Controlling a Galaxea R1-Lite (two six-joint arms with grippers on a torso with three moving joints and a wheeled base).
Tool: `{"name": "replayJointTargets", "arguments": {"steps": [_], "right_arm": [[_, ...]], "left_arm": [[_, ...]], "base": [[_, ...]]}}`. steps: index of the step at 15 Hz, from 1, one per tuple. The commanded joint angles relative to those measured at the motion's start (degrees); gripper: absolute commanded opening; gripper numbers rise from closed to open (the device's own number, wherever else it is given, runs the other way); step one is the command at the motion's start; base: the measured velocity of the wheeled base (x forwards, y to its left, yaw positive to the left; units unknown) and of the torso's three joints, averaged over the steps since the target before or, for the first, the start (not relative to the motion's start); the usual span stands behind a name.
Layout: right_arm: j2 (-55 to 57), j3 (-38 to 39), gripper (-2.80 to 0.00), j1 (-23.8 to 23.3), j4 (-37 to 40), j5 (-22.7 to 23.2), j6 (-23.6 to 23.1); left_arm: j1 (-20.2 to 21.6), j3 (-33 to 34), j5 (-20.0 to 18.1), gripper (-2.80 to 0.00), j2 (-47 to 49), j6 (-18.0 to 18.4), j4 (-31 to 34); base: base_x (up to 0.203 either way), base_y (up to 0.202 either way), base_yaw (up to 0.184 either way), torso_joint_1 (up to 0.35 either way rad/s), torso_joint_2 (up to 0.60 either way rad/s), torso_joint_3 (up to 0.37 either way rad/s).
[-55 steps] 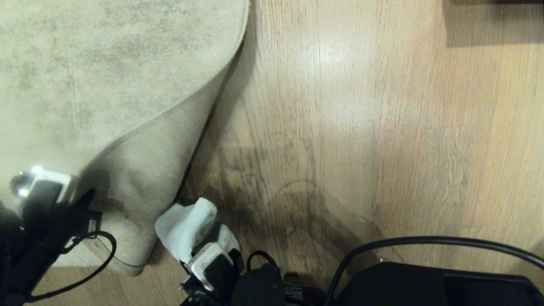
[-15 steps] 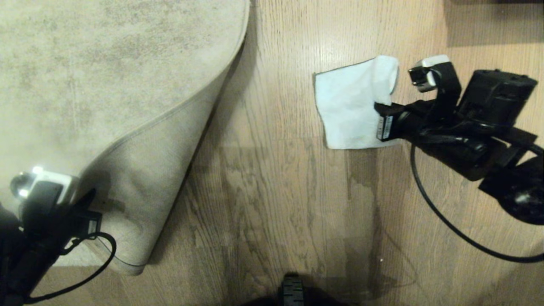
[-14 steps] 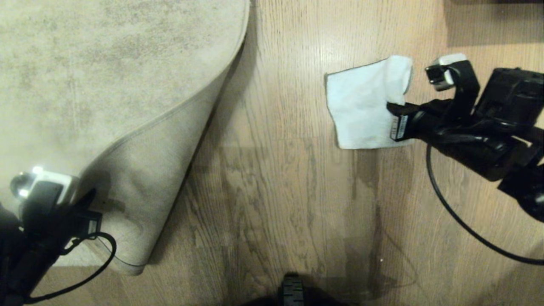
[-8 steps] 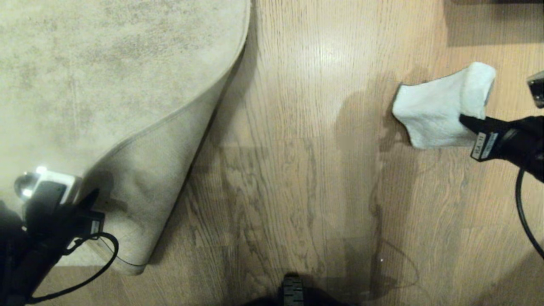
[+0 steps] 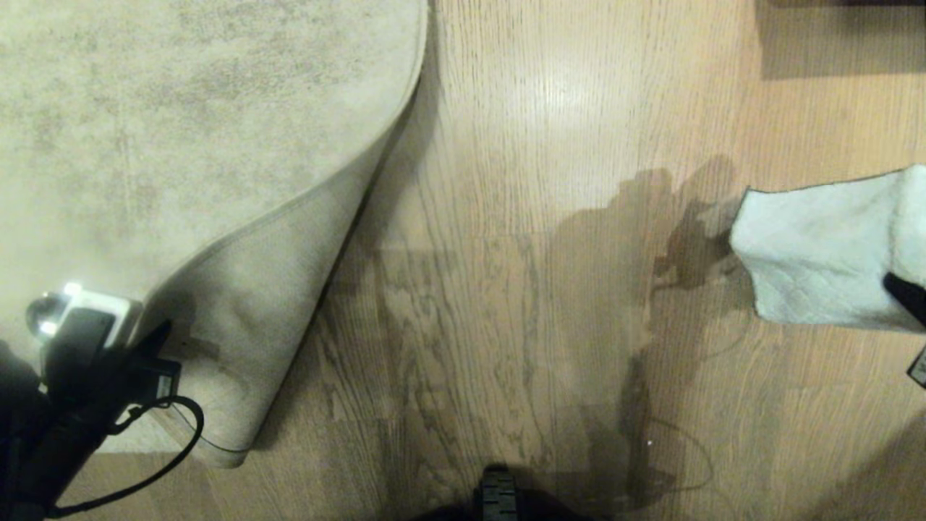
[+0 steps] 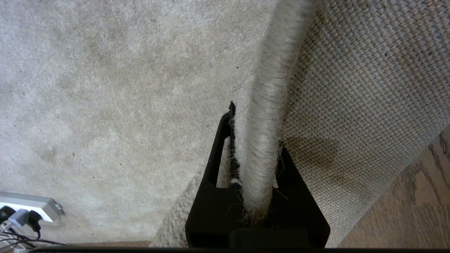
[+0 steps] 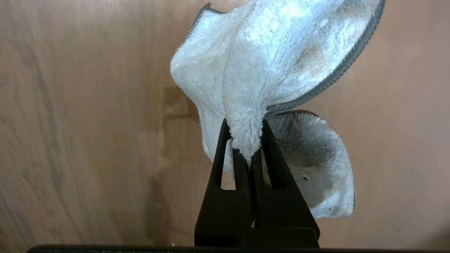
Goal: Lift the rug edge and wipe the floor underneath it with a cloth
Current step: Wipe the floor under the carpet with a rag, then lay down the carpet
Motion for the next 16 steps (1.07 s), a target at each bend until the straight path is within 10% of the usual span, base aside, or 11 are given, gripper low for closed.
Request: {"name": "replayJointTargets", "arguments": {"steps": [1, 11, 16], "right_arm": [[-10.5, 5.7, -2.8, -0.1, 0.2, -2.7, 0.0], [-55.7, 12.2, -2.8, -0.7, 43.1, -3.8, 0.0], [-56.3, 15.6, -2.8, -0.8, 43.5, 2.3, 1.5]], "left_arm": [[0.0, 0.0, 0.0, -2.8, -0.2, 0.1, -0.5], [0.0, 1.1, 0.0, -2.8, -1.1, 0.5, -0.5], [-0.5, 1.4, -0.1, -2.8, -1.5, 0.5, -0.6]], "base": [[0.0, 0.0, 0.0, 0.0, 0.0, 0.0], [0.0, 0.0, 0.0, 0.0, 0.0, 0.0], [0.0, 0.0, 0.0, 0.0, 0.0, 0.0]]}}
